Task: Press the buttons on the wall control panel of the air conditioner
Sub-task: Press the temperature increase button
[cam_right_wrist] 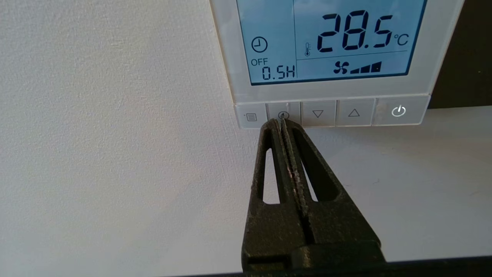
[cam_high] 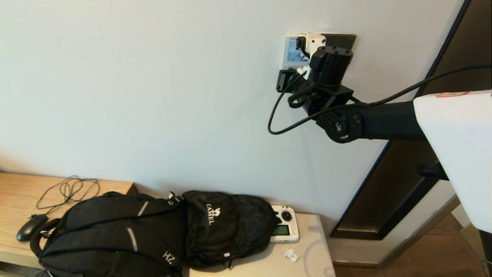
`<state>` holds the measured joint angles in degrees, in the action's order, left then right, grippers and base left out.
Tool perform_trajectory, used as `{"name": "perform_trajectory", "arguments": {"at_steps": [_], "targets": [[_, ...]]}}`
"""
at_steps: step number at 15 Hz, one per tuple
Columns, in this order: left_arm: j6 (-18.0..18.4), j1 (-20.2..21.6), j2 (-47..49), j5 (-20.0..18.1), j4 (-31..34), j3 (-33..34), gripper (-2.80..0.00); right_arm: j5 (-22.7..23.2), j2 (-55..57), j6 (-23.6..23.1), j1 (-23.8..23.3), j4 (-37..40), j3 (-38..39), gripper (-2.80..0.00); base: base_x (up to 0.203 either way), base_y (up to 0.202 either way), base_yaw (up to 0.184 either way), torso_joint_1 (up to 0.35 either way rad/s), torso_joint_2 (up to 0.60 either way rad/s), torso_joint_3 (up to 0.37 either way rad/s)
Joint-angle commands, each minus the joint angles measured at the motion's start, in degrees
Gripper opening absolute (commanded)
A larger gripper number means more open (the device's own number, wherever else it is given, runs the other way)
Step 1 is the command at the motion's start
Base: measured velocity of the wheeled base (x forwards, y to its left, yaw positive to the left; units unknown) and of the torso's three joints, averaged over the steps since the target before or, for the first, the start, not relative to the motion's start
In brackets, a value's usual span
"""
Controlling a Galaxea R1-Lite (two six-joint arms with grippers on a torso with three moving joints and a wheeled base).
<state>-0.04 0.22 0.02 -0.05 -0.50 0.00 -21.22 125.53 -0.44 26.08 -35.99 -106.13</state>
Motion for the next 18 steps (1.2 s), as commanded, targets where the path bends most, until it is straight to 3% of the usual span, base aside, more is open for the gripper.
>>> {"name": "perform_trajectory", "arguments": {"at_steps": [1,10,18], "targets": [[-0.05,-0.03,-0.02,0.03,-0.03,0.00,-2.80,-0.13,0.41,0.00,-0.06,-0.22,-0.22,-2.80,0.000,0.000,0.000,0.000,0.00,0.000],[-0.05,-0.03,-0.02,-0.03,-0.03,0.00,-2.80,-0.40,-3.70,0.00,1.50,-1.01,3.97,-2.80,0.000,0.000,0.000,0.000,0.00,0.000],[-0.05,0.04,-0.11,0.05,-0.03,0.00,-2.80,-0.40,-1.87,-0.09,1.26,-0.92,2.42,-2.80,0.000,0.000,0.000,0.000,0.00,0.000]]}}
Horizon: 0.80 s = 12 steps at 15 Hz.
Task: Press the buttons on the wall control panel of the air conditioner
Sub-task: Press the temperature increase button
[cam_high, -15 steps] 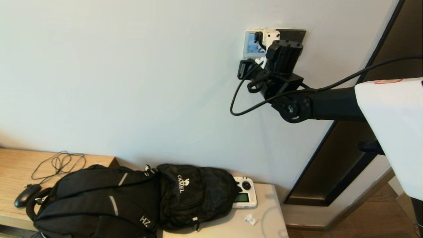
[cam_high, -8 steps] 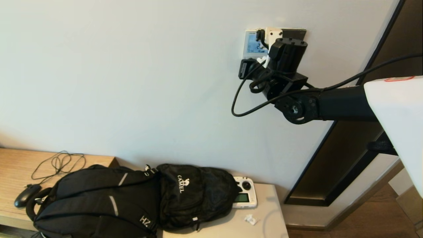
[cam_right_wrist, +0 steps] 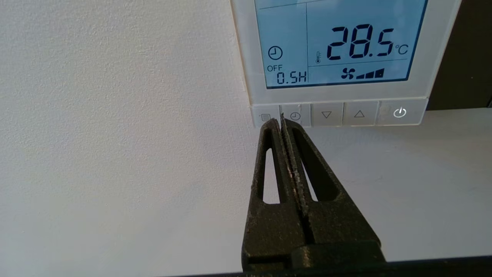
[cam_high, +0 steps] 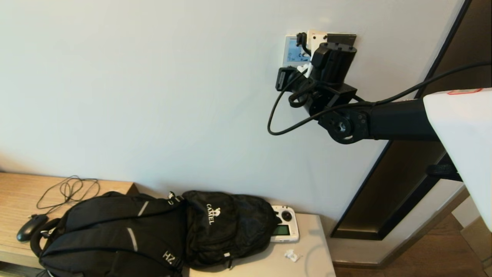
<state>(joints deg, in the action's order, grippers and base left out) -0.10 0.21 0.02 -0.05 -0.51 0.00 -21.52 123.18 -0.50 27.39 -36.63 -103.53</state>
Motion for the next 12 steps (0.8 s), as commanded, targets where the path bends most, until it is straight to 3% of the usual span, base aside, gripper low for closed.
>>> {"name": "perform_trajectory", "arguments": {"at_steps": [1,12], "targets": [[0.01,-0.03,-0.02,-0.03,-0.02,0.00,-2.80,-0.06,0.79,-0.02,-0.19,-0.21,-0.70,-2.80,0.000,0.000,0.000,0.000,0.00,0.000],[0.01,-0.03,-0.02,-0.04,-0.02,0.00,-2.80,-0.10,2.77,-0.02,-1.38,0.07,-2.91,-2.80,0.000,0.000,0.000,0.000,0.00,0.000]]}}
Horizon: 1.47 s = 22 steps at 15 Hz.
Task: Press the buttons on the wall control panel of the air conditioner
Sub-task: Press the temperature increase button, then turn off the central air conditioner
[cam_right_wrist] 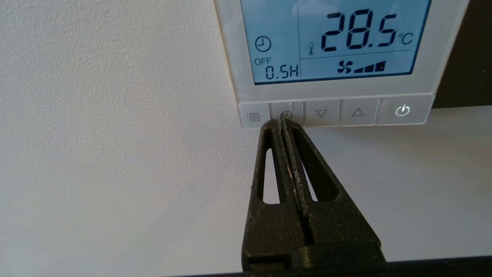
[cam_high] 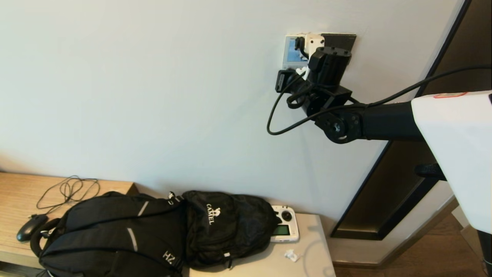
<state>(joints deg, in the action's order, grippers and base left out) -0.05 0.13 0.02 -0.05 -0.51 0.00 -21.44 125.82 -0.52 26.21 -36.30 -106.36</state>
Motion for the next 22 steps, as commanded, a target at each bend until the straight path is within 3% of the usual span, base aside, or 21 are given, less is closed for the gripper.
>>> {"name": "perform_trajectory", "arguments": {"at_steps": [1,9,15,18,22], "targets": [[-0.04,0.04,-0.02,-0.03,-0.02,0.00,-2.80,-0.18,0.13,0.00,-0.28,-0.17,-0.07,-2.80,0.000,0.000,0.000,0.000,0.00,0.000],[-0.03,0.05,-0.02,0.03,-0.02,0.00,-2.80,-0.18,-0.70,-0.05,0.14,-0.58,1.51,-2.80,0.000,0.000,0.000,0.000,0.00,0.000],[-0.04,0.05,-0.02,0.03,-0.02,0.00,-2.80,-0.09,-10.44,-0.96,0.61,-1.56,9.25,-2.80,0.000,0.000,0.000,0.000,0.00,0.000],[-0.04,0.06,-0.02,-0.03,-0.02,0.00,-2.80,-0.08,-19.06,-0.96,0.70,-1.61,17.45,-2.80,0.000,0.000,0.000,0.000,0.00,0.000],[-0.04,0.09,-0.02,0.01,-0.02,0.00,-2.80,0.39,-34.79,-1.07,0.41,-1.39,33.89,-2.80,0.000,0.000,0.000,0.000,0.00,0.000]]}}
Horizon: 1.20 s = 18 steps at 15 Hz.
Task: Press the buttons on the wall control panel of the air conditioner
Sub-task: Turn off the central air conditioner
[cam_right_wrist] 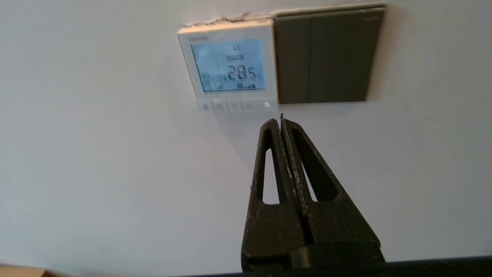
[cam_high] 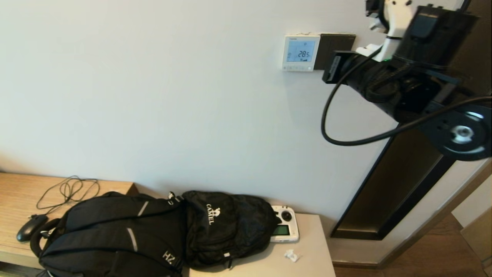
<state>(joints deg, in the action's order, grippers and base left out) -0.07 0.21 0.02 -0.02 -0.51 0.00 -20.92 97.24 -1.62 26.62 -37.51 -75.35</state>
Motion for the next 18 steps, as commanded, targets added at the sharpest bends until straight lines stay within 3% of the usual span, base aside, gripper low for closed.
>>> {"name": "perform_trajectory", "arguments": {"at_steps": [1,9,15,18], "targets": [[-0.01,-0.03,-0.02,-0.06,-0.02,0.00,-2.80,0.00,-10.08,-0.20,-0.25,-0.05,7.04,-2.80,0.000,0.000,0.000,0.000,0.00,0.000],[-0.01,0.06,-0.02,0.02,-0.02,0.00,-2.80,2.14,-38.11,-3.11,-3.57,0.69,47.11,-2.80,0.000,0.000,0.000,0.000,0.00,0.000],[0.05,0.04,-0.02,0.00,-0.02,0.00,-2.80,14.97,-64.75,-2.07,-14.16,16.89,63.76,-2.80,0.000,0.000,0.000,0.000,0.00,0.000],[-0.01,0.02,-0.02,-0.02,-0.02,0.00,-2.80,20.63,-74.14,-1.70,-19.34,20.59,71.63,-2.80,0.000,0.000,0.000,0.000,0.00,0.000]]}}
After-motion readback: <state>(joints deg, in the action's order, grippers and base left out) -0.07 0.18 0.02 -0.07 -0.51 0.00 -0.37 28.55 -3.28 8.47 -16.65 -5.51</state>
